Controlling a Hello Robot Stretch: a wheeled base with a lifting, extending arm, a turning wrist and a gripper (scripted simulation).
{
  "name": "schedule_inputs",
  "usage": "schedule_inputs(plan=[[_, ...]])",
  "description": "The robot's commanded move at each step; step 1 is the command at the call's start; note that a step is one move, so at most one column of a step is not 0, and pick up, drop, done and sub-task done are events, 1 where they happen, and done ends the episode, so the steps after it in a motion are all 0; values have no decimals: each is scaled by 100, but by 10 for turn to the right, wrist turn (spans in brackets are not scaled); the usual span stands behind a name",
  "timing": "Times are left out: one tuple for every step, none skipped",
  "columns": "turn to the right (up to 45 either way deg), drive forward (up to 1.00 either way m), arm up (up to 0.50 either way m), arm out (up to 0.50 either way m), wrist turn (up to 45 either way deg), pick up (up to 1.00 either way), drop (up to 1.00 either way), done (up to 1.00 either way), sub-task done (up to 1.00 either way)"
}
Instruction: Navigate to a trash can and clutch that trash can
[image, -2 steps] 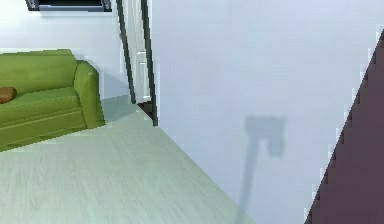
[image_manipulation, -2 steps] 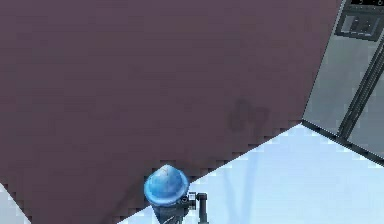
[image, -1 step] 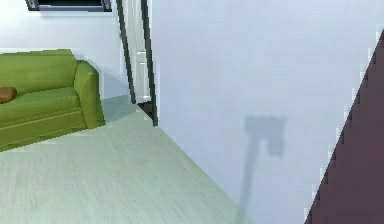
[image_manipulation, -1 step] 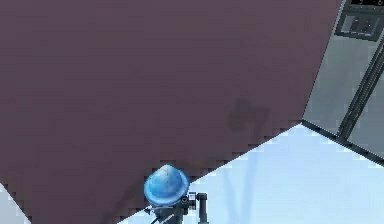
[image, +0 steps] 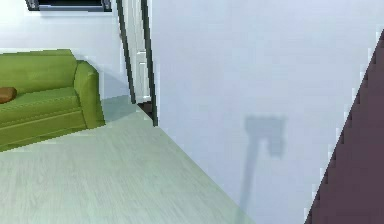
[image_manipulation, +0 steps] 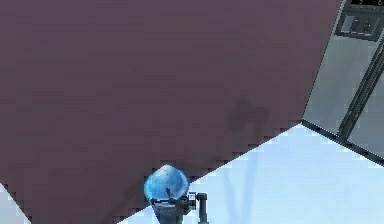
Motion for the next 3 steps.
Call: schedule_inputs(plan=[[0,0,0,0,60,0,0,0,0],[0,0,0,0,0,100,0,0,0],[0,0,10,0,0,0,0,0,0]])
